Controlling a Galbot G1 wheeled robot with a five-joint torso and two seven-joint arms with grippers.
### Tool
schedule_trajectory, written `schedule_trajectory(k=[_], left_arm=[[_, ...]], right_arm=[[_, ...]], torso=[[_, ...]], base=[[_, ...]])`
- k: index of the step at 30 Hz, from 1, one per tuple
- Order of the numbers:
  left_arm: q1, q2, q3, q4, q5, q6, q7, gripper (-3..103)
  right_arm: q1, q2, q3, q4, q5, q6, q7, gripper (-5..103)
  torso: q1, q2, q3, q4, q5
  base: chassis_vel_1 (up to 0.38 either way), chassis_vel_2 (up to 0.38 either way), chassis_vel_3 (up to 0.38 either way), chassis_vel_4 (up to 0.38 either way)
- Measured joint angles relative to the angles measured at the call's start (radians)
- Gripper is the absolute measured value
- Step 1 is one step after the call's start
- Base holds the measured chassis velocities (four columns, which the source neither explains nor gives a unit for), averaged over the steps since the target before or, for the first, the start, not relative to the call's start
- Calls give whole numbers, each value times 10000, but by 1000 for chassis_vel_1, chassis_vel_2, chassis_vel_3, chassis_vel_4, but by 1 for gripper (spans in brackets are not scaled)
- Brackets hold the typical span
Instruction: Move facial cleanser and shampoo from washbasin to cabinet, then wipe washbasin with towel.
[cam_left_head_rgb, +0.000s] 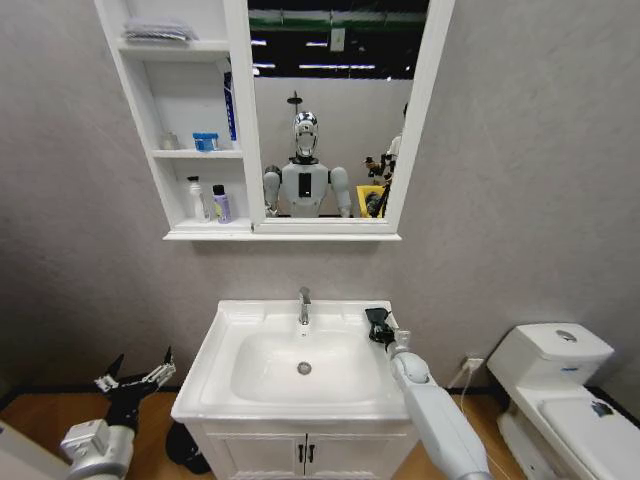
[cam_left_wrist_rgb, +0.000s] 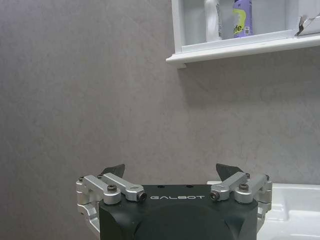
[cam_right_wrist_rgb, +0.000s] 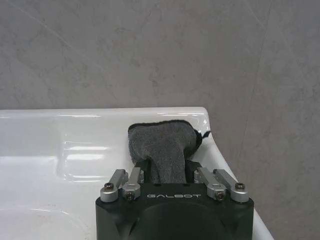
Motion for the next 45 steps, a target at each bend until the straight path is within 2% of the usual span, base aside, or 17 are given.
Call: schedule_trajectory(k=[1, 3, 4, 7, 10, 11, 14, 15, 16, 17, 18, 20, 21, 23, 28, 33, 45], left_arm=[[0, 0, 0, 0, 0, 0, 0, 100], [0, 0, 0, 0, 0, 0, 0, 100], [0, 0, 0, 0, 0, 0, 0, 100], [0, 0, 0, 0, 0, 0, 0, 100], [0, 0, 1, 0, 0, 0, 0, 100], [0, 0, 1, 0, 0, 0, 0, 100], [0, 0, 0, 0, 0, 0, -1, 100], [0, 0, 0, 0, 0, 0, -1, 100], [0, 0, 0, 0, -1, -1, -1, 100], [0, 0, 0, 0, 0, -1, 0, 100], [0, 0, 0, 0, 0, -1, 0, 100], [0, 0, 0, 0, -1, -1, -1, 100], [0, 0, 0, 0, -1, -1, -1, 100], [0, 0, 0, 1, 0, -1, 0, 100], [1, 0, -1, 0, 0, -1, 0, 100], [0, 0, 0, 0, -1, -1, 0, 100], [-1, 0, 0, 0, 0, -1, 0, 100]], right_arm=[[0, 0, 0, 0, 0, 0, 0, 40], [32, 45, 26, -25, -431, 235, -62, 51], [32, 45, 26, -25, -431, 235, -62, 51], [-94, 40, -25, 401, -438, 171, -30, 62], [-959, -54, 30, 2122, -1000, 196, 291, 79], [-959, -54, 30, 2122, -1000, 196, 291, 79], [-2957, -172, 490, 4994, -1271, -270, 966, 94], [-2957, -172, 490, 4994, -1271, -270, 966, 94], [-3812, -143, 801, 6213, -1455, -540, 1246, 97], [-4680, -59, 1076, 7243, -1576, -786, 1478, 97], [-4680, -59, 1076, 7243, -1576, -786, 1478, 97], [-6363, 169, 1431, 8751, -1803, -939, 1786, 100], [-6363, 169, 1431, 8751, -1803, -939, 1786, 100], [-8179, 558, 1703, 10786, -2115, -939, 2060, 100], [-9731, 1000, 1632, 12498, -2496, -1235, 2267, 100], [-10112, 1088, 1608, 12785, -2730, -1260, 2672, 100], [-10165, 1041, 1475, 13097, -2774, -1425, 2704, 100]], torso=[[0, 0, 0, 0, 0], [1, 0, 0, 1, 0], [1, 0, 0, 1, 0], [0, 1, -1, 1, 0], [1, 0, -1, 5, -1], [1, 0, -1, 5, -1], [0, 0, 0, -1, 7], [0, 0, 0, -1, 7], [-1, 0, -3, 0, -1], [-3, 2, -4, -1, -9], [-3, 2, -4, -1, -9], [-5, 2, -3, -4, 7], [-5, 2, -3, -4, 7], [-6, 2, -5, -5, -2], [-5, 3, -3, -2, -4], [0, 1, 0, 1, 0], [0, -1, 0, 1, -1]], base=[[0, 0, 0, 0], [0, 0, 0, 0], [0, 0, 0, 0], [0, 0, 0, 0], [0, 0, 0, 0], [0, 0, 0, 0], [0, 0, 0, 0], [0, 0, 0, 0], [0, 0, 0, 0], [0, 0, 0, 0], [0, 0, 0, 0], [0, 0, 0, 0], [0, 0, 0, 0], [0, 0, 0, 0], [0, 0, 0, 0], [0, 0, 0, 0], [96, -111, -104, 117]])
